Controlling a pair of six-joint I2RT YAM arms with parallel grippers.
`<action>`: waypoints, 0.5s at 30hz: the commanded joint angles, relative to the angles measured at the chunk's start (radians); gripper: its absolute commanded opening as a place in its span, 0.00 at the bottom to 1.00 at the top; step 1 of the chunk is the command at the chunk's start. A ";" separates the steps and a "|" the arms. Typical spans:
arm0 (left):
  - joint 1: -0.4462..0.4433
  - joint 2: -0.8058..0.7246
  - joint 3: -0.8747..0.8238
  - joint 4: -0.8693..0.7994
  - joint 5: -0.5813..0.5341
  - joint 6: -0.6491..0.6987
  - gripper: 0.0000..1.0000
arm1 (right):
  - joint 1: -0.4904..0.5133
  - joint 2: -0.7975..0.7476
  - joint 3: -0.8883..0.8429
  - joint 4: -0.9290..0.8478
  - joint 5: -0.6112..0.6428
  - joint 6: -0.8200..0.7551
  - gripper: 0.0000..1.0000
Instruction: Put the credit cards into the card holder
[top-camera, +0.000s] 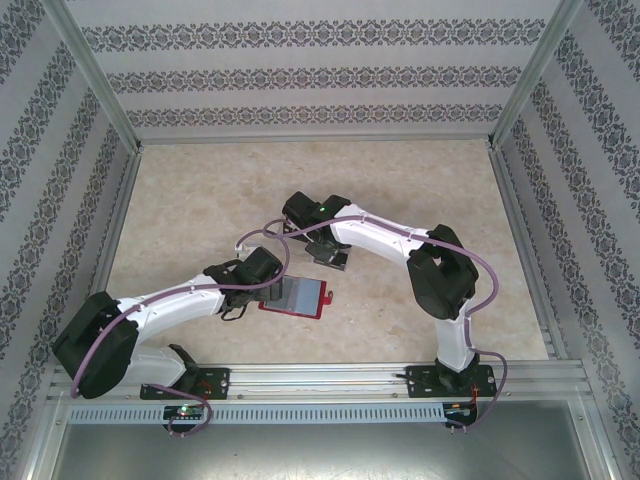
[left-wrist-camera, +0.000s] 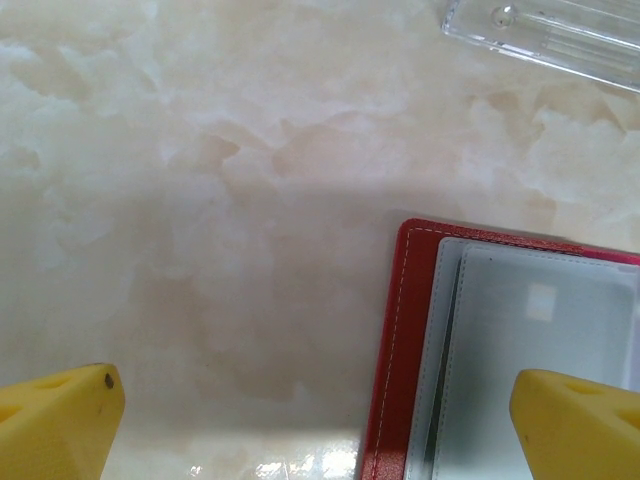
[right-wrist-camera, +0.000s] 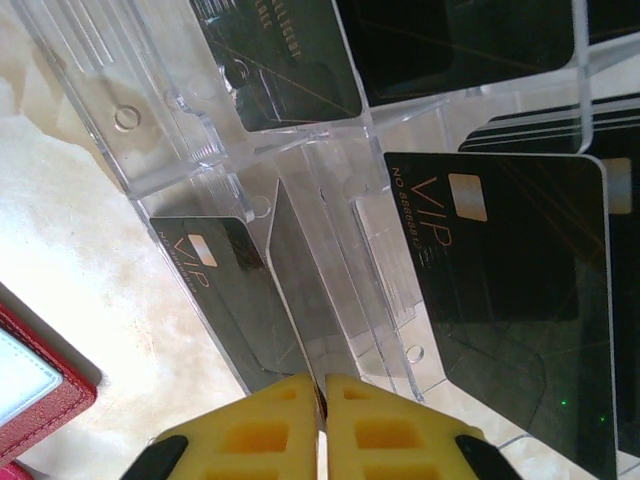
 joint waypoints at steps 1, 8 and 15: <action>0.007 -0.020 -0.010 0.017 -0.004 0.003 1.00 | 0.014 0.020 0.027 -0.033 0.028 -0.011 0.05; 0.007 -0.016 -0.007 0.020 -0.002 0.004 1.00 | 0.024 0.011 0.053 -0.051 0.043 -0.044 0.00; 0.007 -0.014 -0.006 0.017 -0.002 0.006 1.00 | 0.030 -0.017 0.082 -0.052 0.045 -0.069 0.00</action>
